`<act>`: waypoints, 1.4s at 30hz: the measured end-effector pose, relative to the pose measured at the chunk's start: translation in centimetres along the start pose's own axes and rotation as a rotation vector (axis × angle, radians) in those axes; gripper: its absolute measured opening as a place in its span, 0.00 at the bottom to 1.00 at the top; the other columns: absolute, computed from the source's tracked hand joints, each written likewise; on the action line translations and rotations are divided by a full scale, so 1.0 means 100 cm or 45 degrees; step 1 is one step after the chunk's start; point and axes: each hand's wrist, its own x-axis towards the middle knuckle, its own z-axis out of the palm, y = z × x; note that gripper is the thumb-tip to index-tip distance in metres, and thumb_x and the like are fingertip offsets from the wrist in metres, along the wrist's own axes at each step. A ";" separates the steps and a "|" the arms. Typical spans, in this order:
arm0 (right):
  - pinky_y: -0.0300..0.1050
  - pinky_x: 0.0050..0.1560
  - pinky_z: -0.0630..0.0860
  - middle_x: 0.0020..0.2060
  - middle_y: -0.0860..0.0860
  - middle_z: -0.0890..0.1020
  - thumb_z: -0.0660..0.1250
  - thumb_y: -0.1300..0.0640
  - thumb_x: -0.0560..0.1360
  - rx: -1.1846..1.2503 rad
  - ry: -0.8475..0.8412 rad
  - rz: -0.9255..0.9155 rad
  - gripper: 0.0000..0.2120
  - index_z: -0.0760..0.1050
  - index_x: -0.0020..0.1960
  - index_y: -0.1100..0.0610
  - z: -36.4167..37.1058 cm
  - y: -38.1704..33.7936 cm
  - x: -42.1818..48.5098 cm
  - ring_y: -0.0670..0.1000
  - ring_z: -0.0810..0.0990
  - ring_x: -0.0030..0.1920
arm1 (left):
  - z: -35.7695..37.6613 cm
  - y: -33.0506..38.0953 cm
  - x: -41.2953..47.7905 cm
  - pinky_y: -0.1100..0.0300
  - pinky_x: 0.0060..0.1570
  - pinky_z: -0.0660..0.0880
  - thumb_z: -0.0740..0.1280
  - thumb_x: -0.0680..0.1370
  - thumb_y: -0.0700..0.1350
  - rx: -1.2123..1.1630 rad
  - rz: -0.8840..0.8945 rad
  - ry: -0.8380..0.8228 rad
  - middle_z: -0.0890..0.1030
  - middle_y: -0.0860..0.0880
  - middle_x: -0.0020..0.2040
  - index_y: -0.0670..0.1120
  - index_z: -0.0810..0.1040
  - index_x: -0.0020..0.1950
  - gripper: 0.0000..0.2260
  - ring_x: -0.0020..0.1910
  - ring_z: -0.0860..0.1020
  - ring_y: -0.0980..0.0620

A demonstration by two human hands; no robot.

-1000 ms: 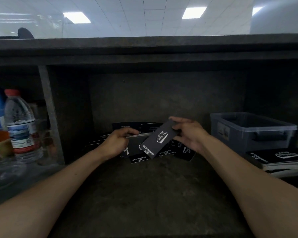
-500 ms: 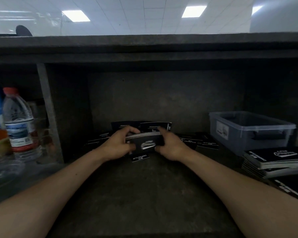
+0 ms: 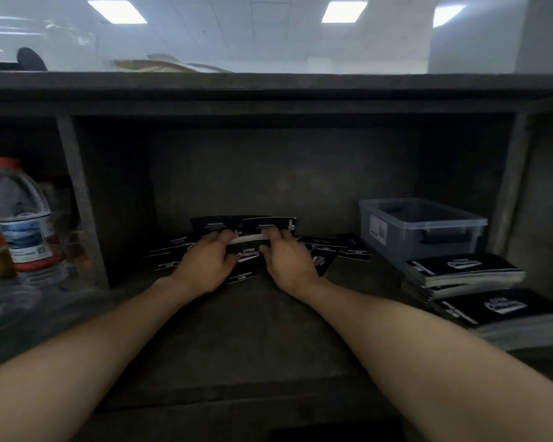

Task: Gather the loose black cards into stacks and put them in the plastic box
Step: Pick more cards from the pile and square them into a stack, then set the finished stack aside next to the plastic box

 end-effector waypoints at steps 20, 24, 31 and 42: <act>0.42 0.46 0.70 0.57 0.52 0.80 0.70 0.45 0.75 0.183 0.262 0.569 0.22 0.75 0.65 0.54 -0.253 0.131 -0.118 0.53 0.78 0.55 | -0.034 0.265 -0.004 0.55 0.43 0.82 0.71 0.73 0.34 -1.781 -0.632 -0.356 0.82 0.45 0.46 0.46 0.79 0.48 0.08 0.44 0.80 0.51; 0.46 0.47 0.73 0.55 0.56 0.82 0.68 0.44 0.75 -0.055 0.153 0.684 0.21 0.76 0.61 0.57 -0.254 0.169 -0.124 0.57 0.80 0.53 | 0.003 0.294 0.016 0.56 0.41 0.83 0.74 0.72 0.34 -1.581 -0.643 -0.415 0.83 0.43 0.50 0.41 0.81 0.53 0.11 0.45 0.82 0.50; 0.56 0.58 0.71 0.58 0.56 0.79 0.69 0.51 0.72 -0.474 0.293 0.535 0.23 0.73 0.66 0.54 -0.217 0.164 -0.118 0.59 0.75 0.60 | 0.039 0.262 0.022 0.62 0.46 0.76 0.77 0.72 0.50 -1.133 -0.308 -0.200 0.84 0.55 0.46 0.54 0.84 0.40 0.03 0.46 0.81 0.58; 0.55 0.68 0.70 0.69 0.58 0.69 0.68 0.40 0.74 -0.128 -0.339 0.239 0.30 0.68 0.73 0.52 -0.075 0.043 -0.020 0.61 0.69 0.68 | 0.001 0.004 0.013 0.46 0.64 0.73 0.65 0.75 0.66 0.204 -0.388 -0.085 0.75 0.43 0.68 0.56 0.74 0.69 0.26 0.67 0.72 0.40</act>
